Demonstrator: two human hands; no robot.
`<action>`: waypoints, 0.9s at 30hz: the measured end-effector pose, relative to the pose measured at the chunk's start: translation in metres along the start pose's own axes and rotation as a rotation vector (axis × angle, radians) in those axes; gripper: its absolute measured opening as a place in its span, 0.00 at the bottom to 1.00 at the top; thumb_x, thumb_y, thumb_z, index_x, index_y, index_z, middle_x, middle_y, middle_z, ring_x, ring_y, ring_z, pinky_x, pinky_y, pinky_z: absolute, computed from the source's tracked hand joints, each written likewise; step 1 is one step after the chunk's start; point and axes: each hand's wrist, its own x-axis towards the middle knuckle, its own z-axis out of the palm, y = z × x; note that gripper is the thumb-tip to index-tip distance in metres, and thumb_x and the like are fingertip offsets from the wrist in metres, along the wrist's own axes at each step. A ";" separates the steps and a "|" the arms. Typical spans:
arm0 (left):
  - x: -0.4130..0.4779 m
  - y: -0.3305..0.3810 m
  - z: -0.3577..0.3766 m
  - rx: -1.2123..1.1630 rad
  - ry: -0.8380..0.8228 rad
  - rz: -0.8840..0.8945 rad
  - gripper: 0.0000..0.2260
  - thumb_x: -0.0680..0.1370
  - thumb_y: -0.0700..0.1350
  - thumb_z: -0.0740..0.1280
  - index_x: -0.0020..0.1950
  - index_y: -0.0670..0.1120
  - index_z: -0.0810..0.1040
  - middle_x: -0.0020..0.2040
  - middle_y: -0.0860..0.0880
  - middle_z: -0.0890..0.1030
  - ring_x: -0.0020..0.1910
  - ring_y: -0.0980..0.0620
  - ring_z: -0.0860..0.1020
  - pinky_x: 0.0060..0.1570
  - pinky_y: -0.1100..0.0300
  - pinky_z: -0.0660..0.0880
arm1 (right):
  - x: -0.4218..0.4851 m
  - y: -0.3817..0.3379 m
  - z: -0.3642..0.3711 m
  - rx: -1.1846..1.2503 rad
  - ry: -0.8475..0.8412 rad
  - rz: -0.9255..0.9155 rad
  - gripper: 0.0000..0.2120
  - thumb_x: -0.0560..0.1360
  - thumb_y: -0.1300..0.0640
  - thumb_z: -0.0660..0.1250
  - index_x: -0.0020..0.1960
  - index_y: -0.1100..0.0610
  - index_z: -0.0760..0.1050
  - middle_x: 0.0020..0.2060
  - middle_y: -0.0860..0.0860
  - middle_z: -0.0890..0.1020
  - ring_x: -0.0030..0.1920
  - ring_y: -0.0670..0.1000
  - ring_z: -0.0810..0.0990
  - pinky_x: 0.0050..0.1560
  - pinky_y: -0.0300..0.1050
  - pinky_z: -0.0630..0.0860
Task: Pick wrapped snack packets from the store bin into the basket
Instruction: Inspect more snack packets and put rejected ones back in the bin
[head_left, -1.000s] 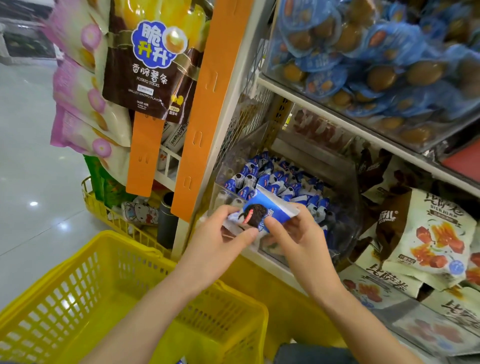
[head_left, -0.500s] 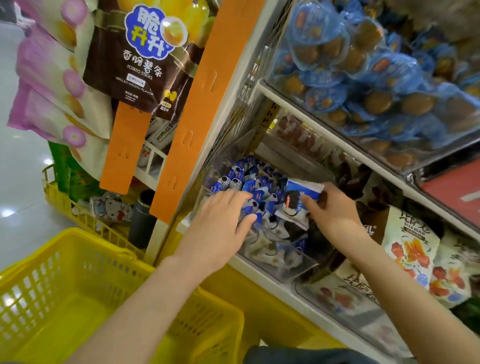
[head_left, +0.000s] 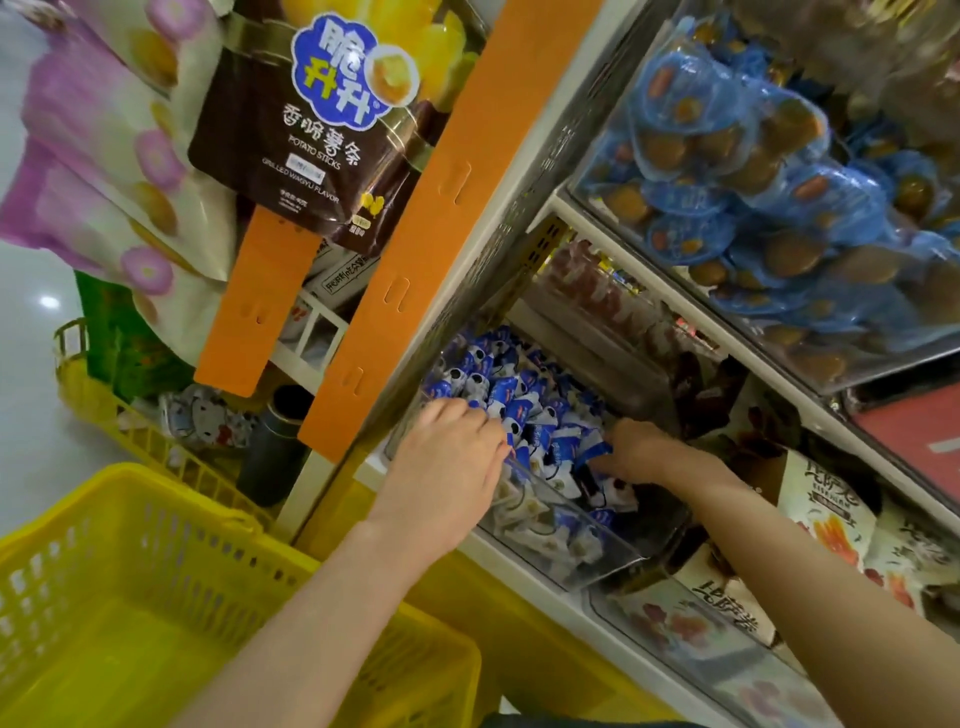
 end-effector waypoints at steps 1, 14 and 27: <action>0.000 0.000 0.000 -0.004 0.004 -0.002 0.15 0.81 0.51 0.51 0.61 0.50 0.74 0.58 0.54 0.77 0.59 0.54 0.70 0.68 0.58 0.55 | 0.001 0.000 0.002 0.022 -0.026 -0.017 0.19 0.79 0.50 0.59 0.62 0.63 0.69 0.56 0.56 0.75 0.48 0.52 0.75 0.42 0.41 0.70; -0.002 0.001 0.001 -0.023 0.000 -0.022 0.15 0.82 0.50 0.51 0.64 0.50 0.72 0.60 0.53 0.76 0.61 0.55 0.70 0.69 0.59 0.55 | 0.019 -0.006 0.012 1.061 -0.070 0.104 0.17 0.78 0.60 0.58 0.66 0.63 0.67 0.57 0.59 0.74 0.56 0.58 0.73 0.58 0.49 0.70; -0.002 0.001 0.000 -0.022 -0.004 -0.022 0.16 0.82 0.49 0.50 0.63 0.50 0.72 0.59 0.53 0.76 0.60 0.55 0.69 0.69 0.59 0.54 | 0.026 -0.015 0.014 0.318 0.071 0.011 0.16 0.77 0.54 0.63 0.34 0.58 0.64 0.31 0.51 0.69 0.32 0.48 0.69 0.31 0.39 0.66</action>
